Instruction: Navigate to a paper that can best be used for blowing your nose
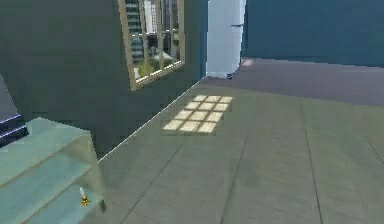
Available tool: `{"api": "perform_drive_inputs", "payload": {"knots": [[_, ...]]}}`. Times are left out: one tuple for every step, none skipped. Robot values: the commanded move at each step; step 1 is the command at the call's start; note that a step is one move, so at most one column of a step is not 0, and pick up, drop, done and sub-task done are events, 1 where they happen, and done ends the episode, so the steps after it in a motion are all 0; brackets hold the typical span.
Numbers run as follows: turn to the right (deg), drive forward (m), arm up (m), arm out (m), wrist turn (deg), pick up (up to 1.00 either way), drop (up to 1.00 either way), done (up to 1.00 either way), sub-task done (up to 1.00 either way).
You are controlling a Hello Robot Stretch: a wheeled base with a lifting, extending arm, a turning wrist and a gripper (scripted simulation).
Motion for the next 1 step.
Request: {"api": "perform_drive_inputs", "payload": {"knots": [[0.0, 1.0, 0.0, 0.0, 0.0, 0.0, 0.0, 0.0, 0.0]]}}
